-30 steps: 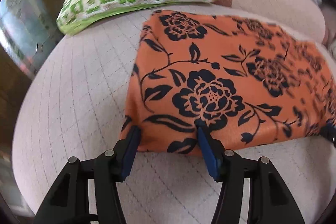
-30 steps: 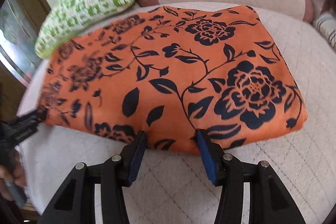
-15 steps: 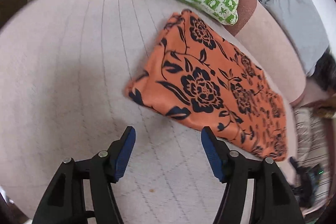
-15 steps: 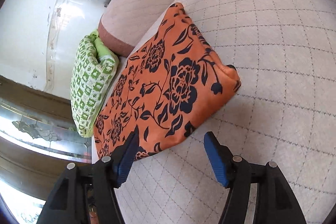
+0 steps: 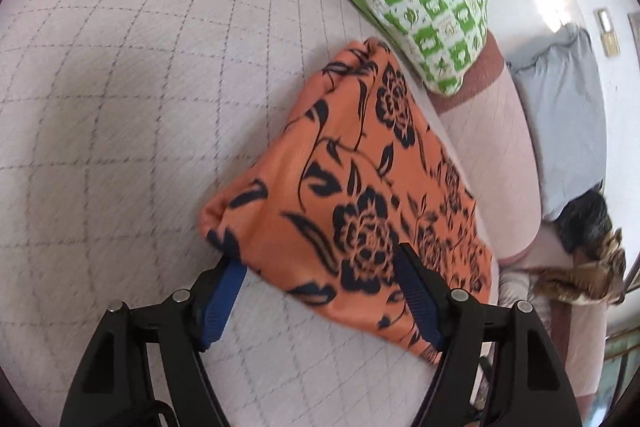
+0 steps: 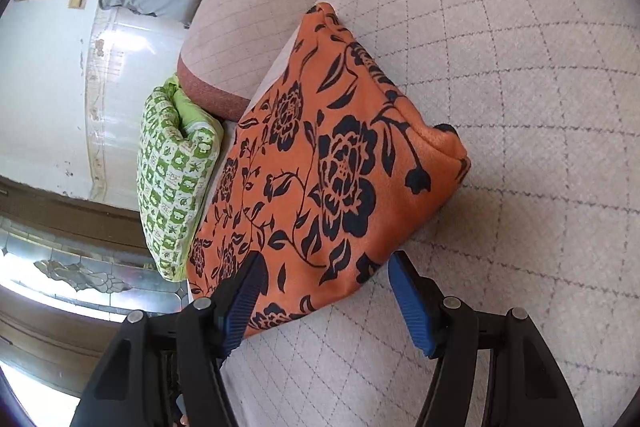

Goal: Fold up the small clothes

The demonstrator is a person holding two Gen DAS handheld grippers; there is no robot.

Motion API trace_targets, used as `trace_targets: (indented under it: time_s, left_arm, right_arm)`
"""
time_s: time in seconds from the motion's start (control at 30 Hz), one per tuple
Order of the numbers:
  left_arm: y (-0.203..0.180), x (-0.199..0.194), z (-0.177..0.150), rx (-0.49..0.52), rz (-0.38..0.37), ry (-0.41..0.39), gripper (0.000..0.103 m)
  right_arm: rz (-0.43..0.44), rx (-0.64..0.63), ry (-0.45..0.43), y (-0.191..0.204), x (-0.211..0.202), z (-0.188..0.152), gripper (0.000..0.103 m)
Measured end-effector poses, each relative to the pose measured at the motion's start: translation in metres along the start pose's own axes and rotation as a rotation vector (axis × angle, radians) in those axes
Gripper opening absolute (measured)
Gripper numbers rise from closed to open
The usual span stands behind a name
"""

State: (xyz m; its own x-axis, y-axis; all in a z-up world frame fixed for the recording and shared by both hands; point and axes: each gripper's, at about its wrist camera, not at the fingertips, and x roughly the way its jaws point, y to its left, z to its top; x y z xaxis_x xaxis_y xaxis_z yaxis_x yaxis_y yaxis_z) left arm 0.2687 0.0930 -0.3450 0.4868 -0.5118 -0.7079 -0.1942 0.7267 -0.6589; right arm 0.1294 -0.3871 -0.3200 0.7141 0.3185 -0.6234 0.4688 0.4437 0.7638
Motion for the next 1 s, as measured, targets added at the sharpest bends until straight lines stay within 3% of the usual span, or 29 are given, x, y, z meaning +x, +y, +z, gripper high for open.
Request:
trace_targets:
  time_s: [0.1,0.13,0.17,0.2,0.23,0.37,0.43,0.5,0.6,0.63,0.67,0.7,0.77,0.8,0.9,0.97,1.0]
  left_arm:
    - [0.000,0.001,0.001,-0.004,-0.013,-0.022,0.075]
    - [0.000,0.000,0.001,-0.005,-0.015,-0.032,0.069]
    - [-0.001,-0.001,0.002,-0.002,-0.010,-0.049,0.060]
    - [-0.003,0.001,0.003,0.010,0.002,-0.059,0.040]
    - [-0.005,0.003,0.004,0.023,0.014,-0.064,0.033]
    - [-0.006,0.010,0.007,0.026,0.017,-0.069,0.037]
    - [-0.007,0.012,0.009,0.005,-0.023,-0.073,0.067]
    - [-0.011,0.015,0.011,-0.009,-0.057,-0.083,0.077]
    - [-0.020,0.020,0.012,0.023,-0.012,-0.110,0.076]
    - [-0.023,0.020,0.013,0.034,-0.006,-0.124,0.076]
    - [-0.026,0.020,0.013,0.043,-0.004,-0.136,0.076]
    - [-0.030,0.020,0.012,0.060,0.000,-0.157,0.076]
    - [-0.037,0.021,0.010,0.090,0.040,-0.184,0.052]
    - [-0.038,0.019,0.010,0.109,0.064,-0.192,0.029]
    - [-0.036,0.020,0.011,0.107,0.068,-0.192,0.030]
    - [-0.032,0.022,0.012,0.076,0.045,-0.185,0.047]
    - [-0.028,0.023,0.013,0.051,0.003,-0.174,0.065]
  right_arm:
    - [0.008,0.071,0.003,-0.013,0.008,0.004,0.068]
    - [0.019,0.093,0.000,-0.018,0.011,0.006,0.068]
    - [0.033,0.108,-0.013,-0.020,0.012,0.007,0.068]
    - [0.041,0.116,-0.025,-0.021,0.012,0.009,0.068]
    - [0.048,0.120,-0.039,-0.021,0.013,0.010,0.068]
    - [0.062,0.136,-0.092,-0.024,0.018,0.016,0.068]
    - [0.056,0.127,-0.114,-0.020,0.021,0.019,0.068]
    - [0.047,0.112,-0.128,-0.017,0.024,0.023,0.068]
    - [0.036,0.071,-0.149,-0.010,0.031,0.029,0.067]
    - [0.025,0.052,-0.153,-0.007,0.033,0.031,0.062]
    - [0.003,0.025,-0.156,-0.003,0.037,0.034,0.056]
    - [-0.028,-0.004,-0.155,0.000,0.041,0.036,0.035]
    - [-0.069,-0.044,-0.144,0.003,0.049,0.039,0.029]
    - [-0.071,-0.054,-0.147,0.004,0.050,0.040,0.028]
    - [-0.080,-0.063,-0.140,0.008,0.050,0.042,0.028]
    - [-0.077,-0.054,-0.129,0.006,0.051,0.043,0.028]
    - [-0.067,-0.043,-0.120,0.004,0.051,0.044,0.028]
